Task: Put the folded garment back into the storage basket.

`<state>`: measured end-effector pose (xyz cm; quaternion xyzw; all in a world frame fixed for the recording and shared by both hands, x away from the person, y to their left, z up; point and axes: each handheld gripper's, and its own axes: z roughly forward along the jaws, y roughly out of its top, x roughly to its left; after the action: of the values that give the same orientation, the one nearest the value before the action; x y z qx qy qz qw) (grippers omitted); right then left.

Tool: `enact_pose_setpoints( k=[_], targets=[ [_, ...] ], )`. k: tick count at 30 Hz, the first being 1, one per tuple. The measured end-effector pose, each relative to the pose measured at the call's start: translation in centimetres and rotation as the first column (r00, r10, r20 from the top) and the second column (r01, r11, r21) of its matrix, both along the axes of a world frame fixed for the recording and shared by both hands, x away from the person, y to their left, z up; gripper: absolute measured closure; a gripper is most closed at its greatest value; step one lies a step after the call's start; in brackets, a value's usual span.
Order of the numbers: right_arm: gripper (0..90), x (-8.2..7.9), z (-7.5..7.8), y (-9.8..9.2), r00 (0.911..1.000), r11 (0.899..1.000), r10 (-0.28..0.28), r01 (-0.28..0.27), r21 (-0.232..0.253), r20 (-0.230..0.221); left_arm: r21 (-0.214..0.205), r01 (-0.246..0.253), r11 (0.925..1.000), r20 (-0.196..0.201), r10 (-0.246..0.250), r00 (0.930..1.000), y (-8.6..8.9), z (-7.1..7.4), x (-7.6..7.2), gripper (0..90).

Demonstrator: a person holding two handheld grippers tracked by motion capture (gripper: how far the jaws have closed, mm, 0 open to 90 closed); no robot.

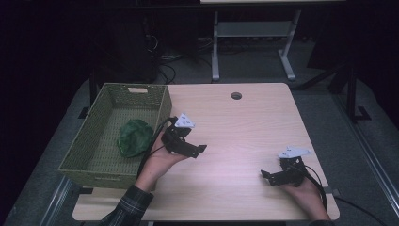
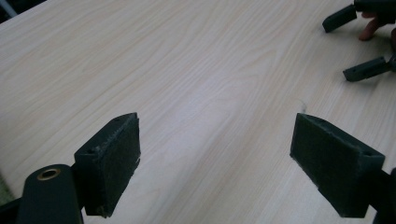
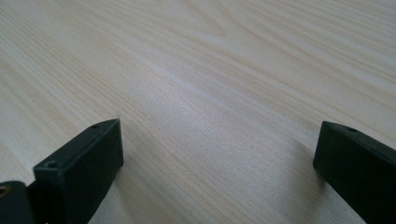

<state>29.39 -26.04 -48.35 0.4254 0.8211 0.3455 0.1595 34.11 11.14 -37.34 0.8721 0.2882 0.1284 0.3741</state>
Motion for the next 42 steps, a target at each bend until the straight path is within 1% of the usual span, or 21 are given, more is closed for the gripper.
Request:
enact_pose_setpoints(
  k=[3, 6, 10, 13, 15, 19, 21, 23, 25, 27, 30, 31, 32, 42],
  targets=[
    [1.2, 0.0, 0.0, 0.0, 1.0, 1.0, 0.0, 0.0, 0.0, 0.0, 0.002, 0.007, 1.0, 0.004, -0.007, 1.0, -0.5, -1.1, -0.1, 15.5],
    [1.2, 0.0, 0.0, 0.0, 1.0, 1.0, 0.0, 0.0, 0.0, -0.001, 0.002, 0.005, 1.0, 0.011, -0.005, 0.9999, -0.9, -2.2, -0.1, 15.5],
    [1.2, 0.0, 0.0, 0.0, 1.0, 1.0, 0.0, 0.0, 0.0, -0.001, 0.016, 0.005, 0.9999, -0.002, -0.005, 1.0, -1.2, -3.7, -0.1, 15.5],
    [1.2, 0.0, 0.0, 0.0, 1.0, 1.0, 0.0, 0.0, 0.0, -0.001, 0.017, -0.005, 0.9998, -0.006, 0.005, 1.0, -1.3, -4.9, 0.0, 15.5],
    [1.2, 0.0, 0.0, 0.0, 1.0, 1.0, 0.0, 0.0, -0.001, 0.0, 0.031, -0.008, 0.9995, -0.011, 0.008, 0.9999, -1.3, -5.8, 0.1, 15.5],
    [1.2, 0.0, 0.0, 0.0, 1.0, 1.0, 0.0, 0.0, -0.001, 0.0, 0.038, -0.013, 0.9992, -0.022, 0.014, 0.9997, -1.2, -7.1, 0.3, 15.5],
    [1.2, 0.0, 0.0, 0.0, 1.0, 1.0, 0.0, 0.0, -0.001, 0.0, 0.055, -0.021, 0.9983, -0.025, 0.022, 0.9994, -1.2, -7.8, 0.4, 15.4],
    [1.2, 0.0, 0.0, 0.0, 1.0, 1.0, 0.0, 0.0, -0.001, 0.0, 0.063, -0.022, 0.9978, -0.031, 0.024, 0.9992, -1.1, -8.1, 0.5, 15.4],
    [1.2, 0.0, 0.0, 0.0, 1.0, 1.0, 0.0, 0.0, 0.0, -0.001, 0.058, -0.032, 0.9978, -0.034, 0.034, 0.9989, -0.9, -8.5, 0.5, 15.5],
    [1.2, 0.0, 0.0, 0.0, 1.0, 1.0, 0.0, 0.0, 0.001, -0.001, 0.068, -0.032, 0.9972, -0.036, 0.035, 0.9988, -0.8, -8.8, 0.6, 15.4],
    [1.2, 0.0, 0.0, 0.0, 1.0, 1.0, 0.002, -0.002, 0.0, -0.001, 0.075, -0.032, 0.9967, -0.057, 0.036, 0.9977, -0.7, -9.4, 0.6, 15.4],
    [1.2, 0.0, 0.0, 0.0, 1.0, 1.0, 0.005, -0.005, 0.0, 0.003, 0.083, -0.032, 0.996, -0.061, 0.037, 0.9975, -0.7, -9.6, 0.6, 15.4],
    [1.2, 0.0, 0.0, 0.0, 1.0, 1.0, 0.001, -0.001, 0.001, -0.001, 0.084, -0.032, 0.996, -0.057, 0.037, 0.9977, -0.7, -9.7, 0.6, 15.3],
    [1.2, 0.0, 0.0, 0.0, 1.0, 1.0, 0.006, -0.006, -0.001, 0.002, 0.08, -0.032, 0.9963, -0.054, 0.037, 0.9979, -0.7, -9.7, 0.5, 14.9]
  ],
)
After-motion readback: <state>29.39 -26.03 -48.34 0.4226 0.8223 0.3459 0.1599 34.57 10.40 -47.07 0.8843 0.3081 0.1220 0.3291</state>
